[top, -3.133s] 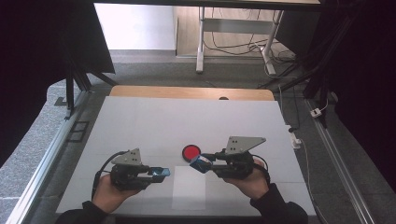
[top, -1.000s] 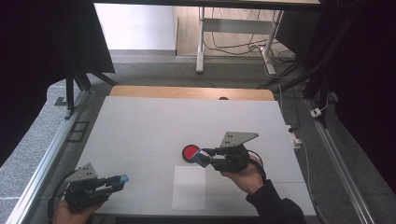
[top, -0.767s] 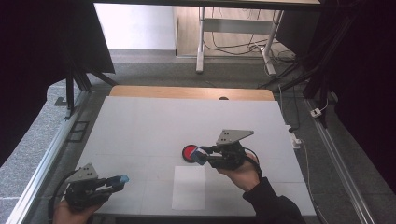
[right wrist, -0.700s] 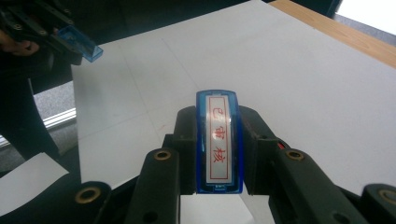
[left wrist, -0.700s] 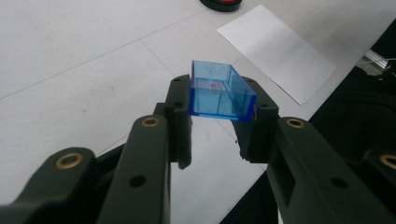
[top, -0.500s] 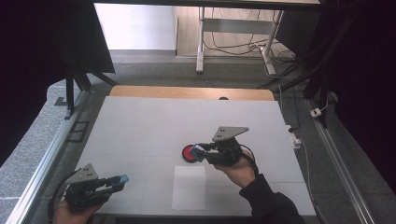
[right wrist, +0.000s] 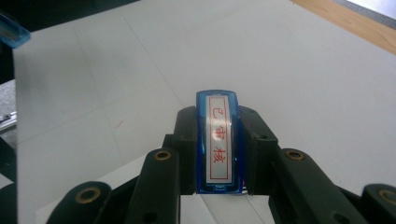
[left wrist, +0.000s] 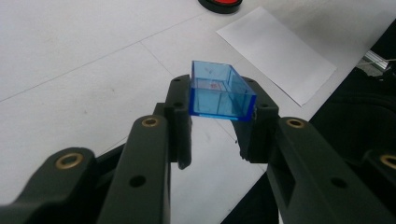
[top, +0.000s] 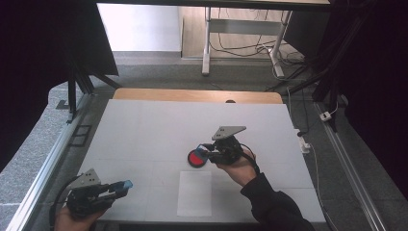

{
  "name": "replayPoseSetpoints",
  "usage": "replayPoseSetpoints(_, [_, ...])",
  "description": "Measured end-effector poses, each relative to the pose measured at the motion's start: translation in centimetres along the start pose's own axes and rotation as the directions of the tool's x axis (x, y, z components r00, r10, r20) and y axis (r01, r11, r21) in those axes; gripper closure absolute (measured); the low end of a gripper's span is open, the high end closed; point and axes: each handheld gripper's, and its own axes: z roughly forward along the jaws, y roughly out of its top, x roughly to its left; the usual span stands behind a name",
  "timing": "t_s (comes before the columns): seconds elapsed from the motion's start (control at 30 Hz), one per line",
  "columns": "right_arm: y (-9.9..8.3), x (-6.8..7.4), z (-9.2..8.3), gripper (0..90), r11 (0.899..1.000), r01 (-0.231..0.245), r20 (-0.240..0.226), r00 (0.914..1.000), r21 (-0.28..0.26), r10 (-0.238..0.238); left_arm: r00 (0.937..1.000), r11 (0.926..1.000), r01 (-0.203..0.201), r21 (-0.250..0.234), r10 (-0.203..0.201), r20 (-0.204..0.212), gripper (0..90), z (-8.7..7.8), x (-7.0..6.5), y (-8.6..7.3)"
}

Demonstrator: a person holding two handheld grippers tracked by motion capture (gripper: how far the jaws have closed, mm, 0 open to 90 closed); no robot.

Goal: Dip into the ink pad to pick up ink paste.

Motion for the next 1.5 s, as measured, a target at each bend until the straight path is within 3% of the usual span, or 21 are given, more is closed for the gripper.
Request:
replayPoseSetpoints(0.63, [-0.3, -0.9, 4.3, 71.5, 0.992, 0.035, 0.055, 0.9976, 0.121, -0.042, 1.0000, 1.0000, 0.002, -0.001, -0.002, -0.001, 67.8, 0.0, 0.0, 0.0])
replayPoseSetpoints(1.13, [-0.6, -0.6, 6.0, 71.5, 0.975, 0.122, 0.085, 0.9865, 0.188, -0.140, 1.0000, 1.0000, 0.000, -0.001, 0.000, 0.000, 67.8, 0.0, 0.0, 0.0])
replayPoseSetpoints(1.5, [-0.7, -0.8, 6.6, 71.6, 0.972, 0.113, 0.086, 0.9874, 0.208, -0.133, 1.0000, 1.0000, -0.002, -0.001, 0.002, 0.001, 67.8, -0.1, 0.0, 0.0])
